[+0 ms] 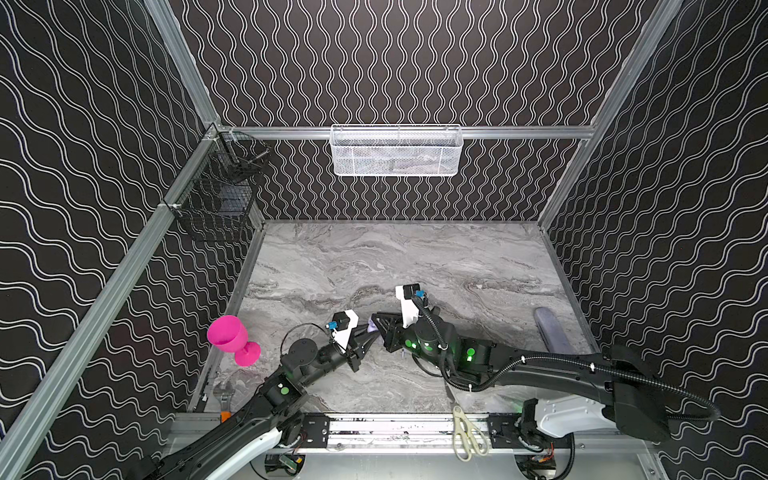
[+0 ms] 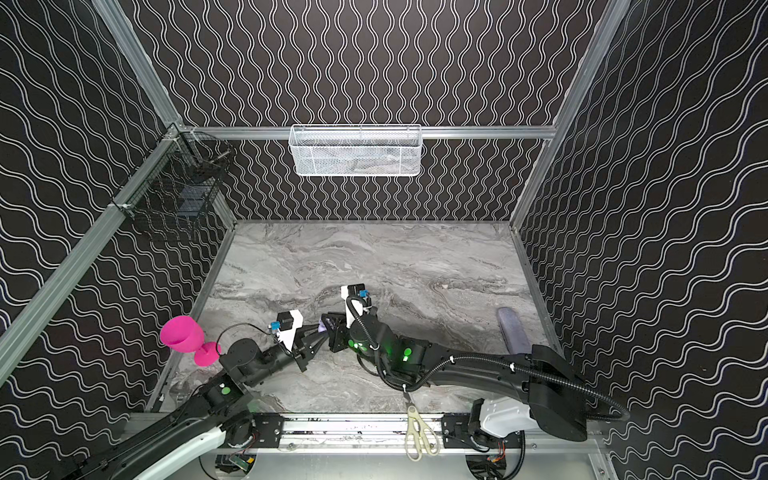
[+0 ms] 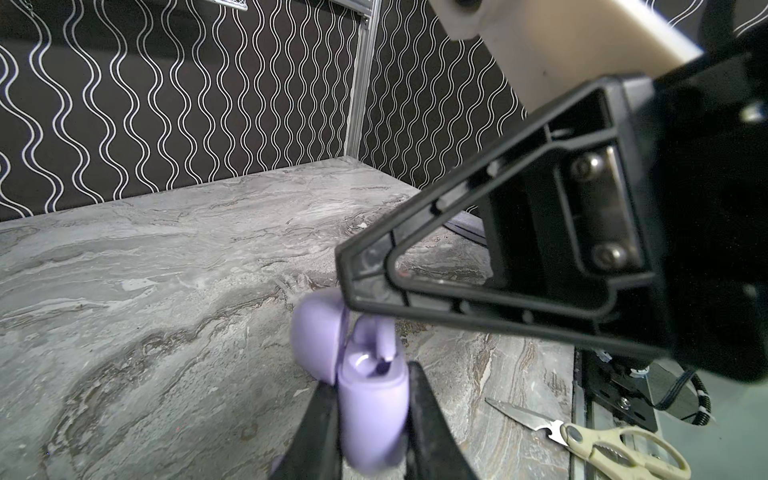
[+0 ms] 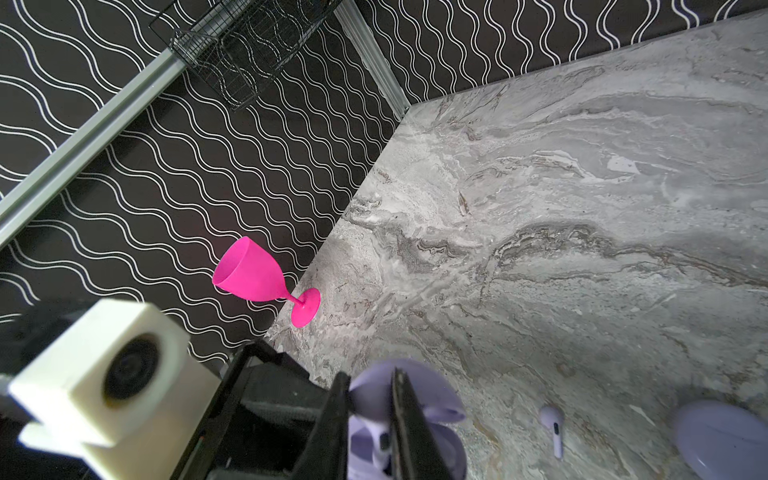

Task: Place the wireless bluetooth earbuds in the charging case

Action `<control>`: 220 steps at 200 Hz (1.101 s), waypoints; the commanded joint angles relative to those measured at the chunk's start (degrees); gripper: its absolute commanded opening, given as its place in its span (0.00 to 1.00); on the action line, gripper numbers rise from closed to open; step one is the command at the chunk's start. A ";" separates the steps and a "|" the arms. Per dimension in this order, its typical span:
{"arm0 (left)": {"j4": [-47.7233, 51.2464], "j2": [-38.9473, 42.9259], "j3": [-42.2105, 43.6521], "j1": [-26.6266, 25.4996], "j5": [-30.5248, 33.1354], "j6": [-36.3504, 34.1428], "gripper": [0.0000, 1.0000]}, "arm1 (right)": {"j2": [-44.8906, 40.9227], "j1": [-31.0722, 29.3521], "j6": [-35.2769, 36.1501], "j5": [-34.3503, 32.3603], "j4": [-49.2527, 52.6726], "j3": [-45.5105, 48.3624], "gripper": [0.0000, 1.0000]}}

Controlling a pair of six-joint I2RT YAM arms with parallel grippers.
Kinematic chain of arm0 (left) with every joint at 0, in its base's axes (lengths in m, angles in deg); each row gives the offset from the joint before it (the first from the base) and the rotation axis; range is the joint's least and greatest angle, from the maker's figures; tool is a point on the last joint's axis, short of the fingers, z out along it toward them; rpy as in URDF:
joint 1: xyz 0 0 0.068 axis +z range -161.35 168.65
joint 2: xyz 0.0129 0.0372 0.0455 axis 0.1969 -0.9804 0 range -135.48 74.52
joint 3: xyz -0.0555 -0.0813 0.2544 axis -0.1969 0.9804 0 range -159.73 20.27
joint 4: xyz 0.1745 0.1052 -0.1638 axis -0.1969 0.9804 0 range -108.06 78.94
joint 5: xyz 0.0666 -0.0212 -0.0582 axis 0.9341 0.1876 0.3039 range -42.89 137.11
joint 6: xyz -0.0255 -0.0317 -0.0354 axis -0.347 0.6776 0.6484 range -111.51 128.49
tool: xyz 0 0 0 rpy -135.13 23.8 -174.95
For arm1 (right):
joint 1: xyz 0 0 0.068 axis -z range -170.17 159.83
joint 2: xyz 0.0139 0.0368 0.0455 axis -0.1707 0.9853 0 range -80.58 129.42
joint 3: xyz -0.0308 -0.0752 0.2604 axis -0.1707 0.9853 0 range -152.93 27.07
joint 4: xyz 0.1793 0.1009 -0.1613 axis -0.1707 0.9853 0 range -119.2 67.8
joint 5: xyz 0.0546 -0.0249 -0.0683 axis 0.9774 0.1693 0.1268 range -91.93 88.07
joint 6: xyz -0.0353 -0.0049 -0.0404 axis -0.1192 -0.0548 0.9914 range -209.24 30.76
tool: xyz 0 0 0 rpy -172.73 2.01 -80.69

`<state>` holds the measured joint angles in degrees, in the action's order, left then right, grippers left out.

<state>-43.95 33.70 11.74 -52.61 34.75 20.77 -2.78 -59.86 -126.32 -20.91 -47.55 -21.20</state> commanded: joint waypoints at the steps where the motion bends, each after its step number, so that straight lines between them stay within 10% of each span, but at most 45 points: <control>1: -1.67 0.29 0.14 0.18 0.82 0.73 0.15 | 0.18 -0.23 -0.85 0.61 -1.86 -0.34 0.13; 220: 0.05 3.06 0.45 0.47 1.87 0.71 0.15 | 2.80 -0.78 -1.03 2.94 -1.12 -1.30 0.15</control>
<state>-42.29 36.34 12.11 -52.24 37.06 21.77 -0.07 -60.26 -127.10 -19.88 -48.43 -22.14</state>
